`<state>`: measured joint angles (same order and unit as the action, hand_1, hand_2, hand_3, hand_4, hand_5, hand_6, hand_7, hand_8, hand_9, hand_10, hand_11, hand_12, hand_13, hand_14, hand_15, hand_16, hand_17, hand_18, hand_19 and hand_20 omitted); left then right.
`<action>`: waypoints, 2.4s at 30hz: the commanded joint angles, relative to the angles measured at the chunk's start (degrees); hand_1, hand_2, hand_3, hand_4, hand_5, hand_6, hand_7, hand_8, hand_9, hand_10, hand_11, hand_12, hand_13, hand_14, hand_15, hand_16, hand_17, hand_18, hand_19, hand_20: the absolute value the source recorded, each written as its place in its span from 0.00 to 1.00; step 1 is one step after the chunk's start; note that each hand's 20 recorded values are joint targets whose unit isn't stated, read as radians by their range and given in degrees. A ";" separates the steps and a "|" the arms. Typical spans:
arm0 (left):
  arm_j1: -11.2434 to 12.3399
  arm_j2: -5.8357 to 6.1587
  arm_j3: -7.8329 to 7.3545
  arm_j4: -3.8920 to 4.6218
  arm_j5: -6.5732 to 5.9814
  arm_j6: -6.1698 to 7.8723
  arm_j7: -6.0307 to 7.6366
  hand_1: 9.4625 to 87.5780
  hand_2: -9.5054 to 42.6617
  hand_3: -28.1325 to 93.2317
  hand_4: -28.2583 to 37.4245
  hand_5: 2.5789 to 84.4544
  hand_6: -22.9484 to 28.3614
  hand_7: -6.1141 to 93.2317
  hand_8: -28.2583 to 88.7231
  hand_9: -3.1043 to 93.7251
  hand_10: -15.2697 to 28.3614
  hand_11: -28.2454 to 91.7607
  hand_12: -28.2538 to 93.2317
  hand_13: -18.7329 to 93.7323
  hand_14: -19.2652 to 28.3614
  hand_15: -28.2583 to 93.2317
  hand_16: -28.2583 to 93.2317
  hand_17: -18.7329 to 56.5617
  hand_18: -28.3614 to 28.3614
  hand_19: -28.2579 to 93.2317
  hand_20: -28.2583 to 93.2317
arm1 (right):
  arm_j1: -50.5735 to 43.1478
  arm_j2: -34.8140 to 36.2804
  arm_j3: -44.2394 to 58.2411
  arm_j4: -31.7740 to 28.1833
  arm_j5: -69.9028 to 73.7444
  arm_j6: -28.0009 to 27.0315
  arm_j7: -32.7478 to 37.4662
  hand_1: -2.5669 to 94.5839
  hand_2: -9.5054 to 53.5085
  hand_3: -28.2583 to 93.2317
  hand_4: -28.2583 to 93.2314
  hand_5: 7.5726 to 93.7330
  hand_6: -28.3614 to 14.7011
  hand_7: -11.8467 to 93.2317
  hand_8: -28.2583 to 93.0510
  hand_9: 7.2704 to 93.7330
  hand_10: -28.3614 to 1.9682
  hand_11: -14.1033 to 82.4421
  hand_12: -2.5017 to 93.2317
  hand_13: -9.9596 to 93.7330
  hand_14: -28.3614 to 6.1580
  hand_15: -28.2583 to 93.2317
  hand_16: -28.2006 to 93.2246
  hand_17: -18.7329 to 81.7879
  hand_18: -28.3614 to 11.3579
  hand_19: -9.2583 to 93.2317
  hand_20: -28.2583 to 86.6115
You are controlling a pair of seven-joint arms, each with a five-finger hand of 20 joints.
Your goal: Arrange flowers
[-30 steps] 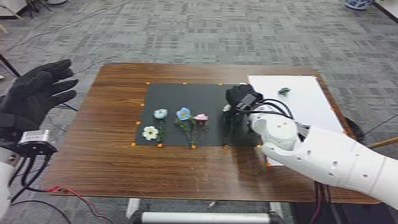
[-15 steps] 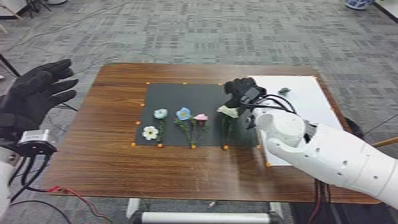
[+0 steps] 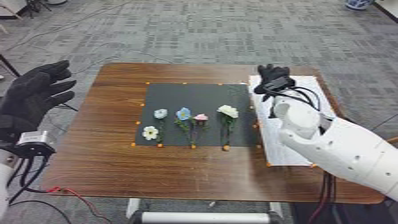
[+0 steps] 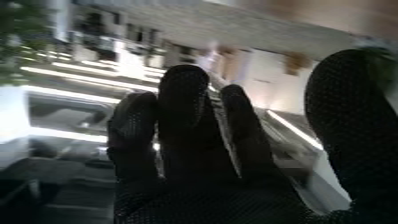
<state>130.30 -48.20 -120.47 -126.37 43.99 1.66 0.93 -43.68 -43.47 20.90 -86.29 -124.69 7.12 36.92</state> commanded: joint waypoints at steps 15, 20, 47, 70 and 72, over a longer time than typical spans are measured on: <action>0.22 -0.44 0.11 -0.15 -0.06 0.10 -0.13 0.17 0.11 0.80 0.00 0.26 0.49 0.33 0.14 0.21 0.60 0.48 0.35 0.25 0.70 0.62 0.18 0.11 0.85 0.56 0.33 | -3.03 -1.34 5.08 10.54 4.64 -9.01 -3.83 0.39 0.00 1.00 0.05 0.25 0.43 0.28 0.16 0.35 0.57 0.31 0.17 0.65 0.56 0.89 0.48 0.49 0.19 0.92 0.70; 0.48 -0.53 -0.06 -0.31 0.03 0.13 -0.02 0.17 0.11 0.80 0.00 0.26 0.49 0.34 0.14 0.21 0.61 0.48 0.35 0.25 0.70 0.62 0.18 0.11 0.85 0.56 0.33 | -2.30 -0.53 2.49 10.65 4.53 -1.93 -4.29 0.39 0.05 1.00 0.03 0.36 0.56 0.38 0.12 0.48 0.68 0.36 0.17 0.69 0.58 0.89 0.47 0.52 0.19 0.94 0.70; -0.36 -0.32 -0.02 -0.09 -0.04 -0.23 -0.17 0.17 0.11 0.80 0.00 0.26 0.49 0.33 0.14 0.21 0.61 0.48 0.35 0.25 0.70 0.62 0.18 0.11 0.85 0.56 0.33 | -24.21 5.07 16.99 -14.42 1.85 -6.52 -17.96 0.57 0.00 0.92 0.00 0.74 0.73 0.59 0.21 0.91 0.80 0.37 0.52 0.79 0.71 0.84 0.56 0.58 0.22 0.97 0.72; -0.28 -0.38 -0.09 0.00 0.00 -0.30 -0.43 0.17 0.11 0.80 0.00 0.26 0.49 0.33 0.14 0.21 0.61 0.48 0.35 0.25 0.70 0.62 0.18 0.11 0.85 0.56 0.33 | -25.27 4.29 16.36 -16.71 2.81 -0.59 -18.67 0.51 0.00 0.90 0.00 0.70 0.74 0.57 0.23 0.90 0.83 0.32 0.49 0.78 0.68 0.87 0.51 0.57 0.22 0.97 0.72; -0.26 -0.38 -0.11 -0.01 0.02 -0.29 -0.46 0.17 0.11 0.80 0.00 0.26 0.50 0.33 0.14 0.21 0.61 0.48 0.35 0.25 0.70 0.62 0.18 0.11 0.85 0.56 0.33 | -25.02 4.28 16.33 -16.56 2.07 -0.01 -17.89 0.46 0.00 0.88 0.00 0.67 0.73 0.54 0.22 0.86 0.79 0.34 0.43 0.77 0.66 0.87 0.51 0.56 0.21 0.96 0.72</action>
<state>129.69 -48.25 -120.26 -126.30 43.98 1.62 0.83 -68.99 -39.31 37.83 -102.71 -122.77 4.16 19.33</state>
